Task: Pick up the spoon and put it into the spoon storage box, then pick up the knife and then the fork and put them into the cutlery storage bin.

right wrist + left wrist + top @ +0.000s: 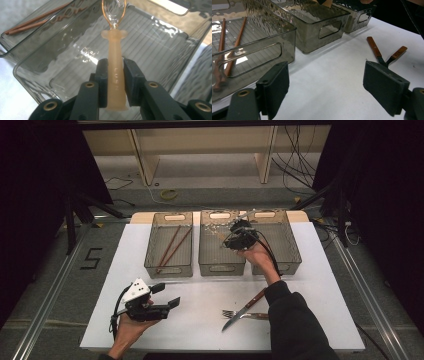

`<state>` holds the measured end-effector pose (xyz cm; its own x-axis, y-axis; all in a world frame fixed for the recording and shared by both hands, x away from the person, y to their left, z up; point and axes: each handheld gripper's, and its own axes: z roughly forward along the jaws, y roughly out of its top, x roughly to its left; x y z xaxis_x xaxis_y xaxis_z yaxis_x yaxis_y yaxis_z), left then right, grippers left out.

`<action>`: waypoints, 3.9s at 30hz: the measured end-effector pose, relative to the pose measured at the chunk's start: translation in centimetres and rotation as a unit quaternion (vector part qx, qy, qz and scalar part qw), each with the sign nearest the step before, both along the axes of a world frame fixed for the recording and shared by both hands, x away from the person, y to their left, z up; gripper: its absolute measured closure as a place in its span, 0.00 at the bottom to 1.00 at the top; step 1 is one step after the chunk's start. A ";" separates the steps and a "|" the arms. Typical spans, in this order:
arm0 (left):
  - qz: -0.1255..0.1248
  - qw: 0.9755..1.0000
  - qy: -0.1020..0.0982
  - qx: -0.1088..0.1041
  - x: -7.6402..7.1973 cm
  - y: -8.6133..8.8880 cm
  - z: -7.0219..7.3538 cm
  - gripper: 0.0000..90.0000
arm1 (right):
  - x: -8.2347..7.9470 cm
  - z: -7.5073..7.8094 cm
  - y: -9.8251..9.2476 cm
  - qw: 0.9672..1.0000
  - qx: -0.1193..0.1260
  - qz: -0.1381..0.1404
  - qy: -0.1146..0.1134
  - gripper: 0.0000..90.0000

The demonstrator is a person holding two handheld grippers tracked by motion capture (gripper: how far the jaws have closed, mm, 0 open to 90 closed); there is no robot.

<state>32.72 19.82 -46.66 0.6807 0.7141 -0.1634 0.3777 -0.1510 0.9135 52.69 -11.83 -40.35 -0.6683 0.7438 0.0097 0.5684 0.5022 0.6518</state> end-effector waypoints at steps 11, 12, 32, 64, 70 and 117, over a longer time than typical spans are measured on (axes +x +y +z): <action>-0.001 1.000 0.000 -0.002 0.0 0.0 0.0 0.23 | 0.2 -1.1 0.7 1.000 -0.011 0.001 0.027 0.81; -0.001 1.000 0.000 -0.002 0.0 0.0 0.0 0.23 | 0.3 -1.2 0.7 0.999 -0.012 0.002 0.029 0.76; 0.001 1.000 -0.001 -0.003 0.0 0.0 0.0 0.22 | -5.4 2.9 -1.5 0.996 0.057 0.067 -0.008 0.47; 0.006 1.000 -0.004 -0.003 0.0 0.2 0.1 0.22 | -11.1 -3.0 -7.5 0.997 0.043 0.064 0.019 0.56; 0.007 1.000 -0.002 -0.003 0.1 0.2 0.1 0.22 | -10.9 -3.7 -8.4 0.997 0.036 0.058 0.023 0.69; 0.006 1.000 -0.001 -0.001 0.1 0.2 0.0 0.22 | -10.6 -6.8 -9.4 0.994 -0.050 0.054 0.079 1.00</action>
<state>32.87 19.98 -46.64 0.6722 0.7220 -0.1636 0.3772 -0.1439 0.9149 42.04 -21.22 -47.12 -0.7400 0.6707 0.0507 0.5993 0.6233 0.5024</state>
